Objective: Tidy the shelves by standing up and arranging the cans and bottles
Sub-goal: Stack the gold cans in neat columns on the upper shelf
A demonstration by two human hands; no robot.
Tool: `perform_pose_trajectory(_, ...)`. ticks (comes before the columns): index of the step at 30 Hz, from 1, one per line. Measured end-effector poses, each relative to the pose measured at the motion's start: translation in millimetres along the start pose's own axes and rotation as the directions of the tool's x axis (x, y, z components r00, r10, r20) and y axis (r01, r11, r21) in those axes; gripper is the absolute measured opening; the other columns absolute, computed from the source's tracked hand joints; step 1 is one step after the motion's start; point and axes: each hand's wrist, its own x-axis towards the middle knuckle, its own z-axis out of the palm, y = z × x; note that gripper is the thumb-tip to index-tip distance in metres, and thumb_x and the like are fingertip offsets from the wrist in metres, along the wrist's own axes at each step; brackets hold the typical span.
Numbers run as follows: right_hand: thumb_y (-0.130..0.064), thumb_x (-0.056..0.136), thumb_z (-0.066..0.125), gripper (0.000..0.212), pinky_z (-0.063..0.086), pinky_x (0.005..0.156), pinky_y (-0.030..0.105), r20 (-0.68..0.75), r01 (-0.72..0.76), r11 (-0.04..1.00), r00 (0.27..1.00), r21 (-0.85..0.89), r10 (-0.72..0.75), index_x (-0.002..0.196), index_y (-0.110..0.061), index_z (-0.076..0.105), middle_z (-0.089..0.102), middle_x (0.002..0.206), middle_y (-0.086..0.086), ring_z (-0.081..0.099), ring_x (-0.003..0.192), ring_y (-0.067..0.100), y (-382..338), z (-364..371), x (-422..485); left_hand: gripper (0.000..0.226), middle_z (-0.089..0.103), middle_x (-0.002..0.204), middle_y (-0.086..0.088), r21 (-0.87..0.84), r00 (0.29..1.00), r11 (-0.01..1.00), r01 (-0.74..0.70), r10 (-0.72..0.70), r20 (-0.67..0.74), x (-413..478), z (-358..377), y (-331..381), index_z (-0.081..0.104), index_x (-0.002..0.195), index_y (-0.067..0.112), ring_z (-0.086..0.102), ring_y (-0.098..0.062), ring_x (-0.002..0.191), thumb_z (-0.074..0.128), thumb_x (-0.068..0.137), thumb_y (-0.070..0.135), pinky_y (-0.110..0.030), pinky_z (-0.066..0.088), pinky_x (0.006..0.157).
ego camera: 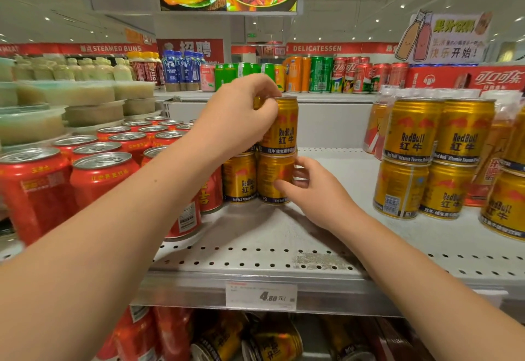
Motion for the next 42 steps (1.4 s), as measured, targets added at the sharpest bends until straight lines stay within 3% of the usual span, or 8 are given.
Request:
perform_pose_trajectory(9, -0.046, 0.088, 0.071, 0.076, 0.047, 0.096, 0.031, -0.07, -0.121, 0.988, 0.991, -0.1, 0.114, 0.151, -0.027, 0.034, 0.048, 0.148, -0.001, 0.054, 0.123, 0.012, -12.0, -7.3, -24.4, 0.022, 0.063, 0.124, 0.011, -0.045, 1.0, 0.999, 0.015, -0.016, -0.002, 2.6, 4.6, -2.2, 0.06, 0.119, 0.03, 0.07, -0.006, 0.066, 0.063, 0.098, 0.036, -0.026, 0.061, 0.062)
perform_pose_trajectory(12, -0.04, 0.092, 0.067, 0.057, 0.044, 0.088, 0.021, -0.185, -0.055, 0.992, 0.982, -0.115, 0.033, 0.143, -0.031, 0.044, 0.053, 0.138, -0.006, 0.055, 0.116, 0.005, -13.4, -17.5, -48.9, 0.031, 0.062, 0.128, 0.012, -0.037, 0.99, 0.99, -0.132, 0.13, -0.062, -11.1, 7.2, -0.8, 0.06, 0.128, 0.03, 0.064, -0.008, 0.088, 0.064, 0.098, 0.035, -0.031, 0.059, 0.08)
perform_pose_trajectory(15, -0.033, 0.095, 0.064, 0.038, 0.043, 0.079, 0.01, -0.267, -0.026, 0.995, 0.964, -0.101, -0.002, 0.131, -0.036, 0.053, 0.056, 0.125, -0.015, 0.056, 0.105, -0.006, -4.8, -38.6, -79.8, 0.029, 0.066, 0.12, 0.015, -0.101, 0.968, 0.964, -0.244, 0.237, -0.077, -30.5, 25.1, 15.8, 0.061, 0.127, 0.03, 0.06, -0.002, 0.079, 0.063, 0.098, 0.034, -0.029, 0.056, 0.079)
perform_pose_trajectory(23, -0.028, 0.094, 0.062, 0.024, 0.045, 0.067, 0.011, -0.444, -0.092, 0.989, 0.896, -0.119, 0.03, 0.116, -0.039, 0.058, 0.063, 0.104, -0.02, 0.058, 0.091, -0.014, 20.2, -118.5, -117.8, 0.068, 0.055, 0.137, 0.005, -0.244, 0.957, 0.967, 0.079, -0.004, 0.291, -41.8, 121.7, 76.5, 0.033, 0.15, 0.027, 0.06, -0.012, 0.111, 0.059, 0.094, 0.054, -0.034, 0.05, 0.091)
perform_pose_trajectory(26, -0.029, 0.095, 0.061, 0.026, 0.045, 0.064, 0.005, -0.423, -0.092, 0.987, 0.906, -0.132, 0.028, 0.117, -0.041, 0.057, 0.063, 0.107, -0.02, 0.057, 0.092, -0.016, 30.8, -133.8, -118.0, 0.08, 0.051, 0.143, 0.004, -0.4, 0.934, 0.89, 0.217, -0.07, 0.351, -32.7, 144.8, 87.2, 0.03, 0.153, 0.027, 0.055, -0.015, 0.123, 0.065, 0.089, 0.06, -0.039, 0.05, 0.1)
perform_pose_trajectory(34, -0.04, 0.095, 0.06, 0.057, 0.047, 0.076, 0.015, -0.127, -0.109, 0.97, 0.989, -0.217, 0.082, 0.147, -0.036, 0.037, 0.057, 0.117, -0.023, 0.06, 0.1, -0.003, 49.6, -160.1, -97.3, 0.056, 0.066, 0.11, 0.02, -0.546, 0.965, 0.802, 0.242, -0.143, 0.218, -16.5, 177.1, 108.6, 0.049, 0.123, 0.036, 0.066, 0.011, 0.087, 0.079, 0.08, 0.056, -0.029, 0.057, 0.082)
perform_pose_trajectory(38, -0.044, 0.094, 0.06, 0.03, 0.052, 0.066, 0.018, -0.018, -0.107, 0.96, 0.994, -0.258, 0.106, 0.111, -0.056, 0.039, 0.061, 0.09, -0.023, 0.065, 0.085, -0.004, 49.9, -167.5, -91.3, 0.056, 0.068, 0.111, 0.019, -0.505, 0.958, 0.816, 0.283, -0.21, 0.197, -18.6, 173.2, 109.8, 0.051, 0.125, 0.036, 0.068, 0.007, 0.089, 0.08, 0.08, 0.054, -0.032, 0.058, 0.085)
perform_pose_trajectory(42, -0.045, 0.096, 0.058, 0.067, 0.055, 0.092, 0.036, 0.049, -0.079, 0.957, 0.994, -0.278, 0.096, 0.154, -0.032, 0.028, 0.056, 0.13, -0.014, 0.059, 0.113, 0.008, 44.3, -174.1, -84.1, 0.061, 0.069, 0.118, 0.018, -0.468, 0.944, 0.824, 0.321, -0.235, 0.233, -24.0, 155.3, 100.6, 0.053, 0.129, 0.038, 0.067, -0.001, 0.105, 0.08, 0.078, 0.057, -0.038, 0.056, 0.096)
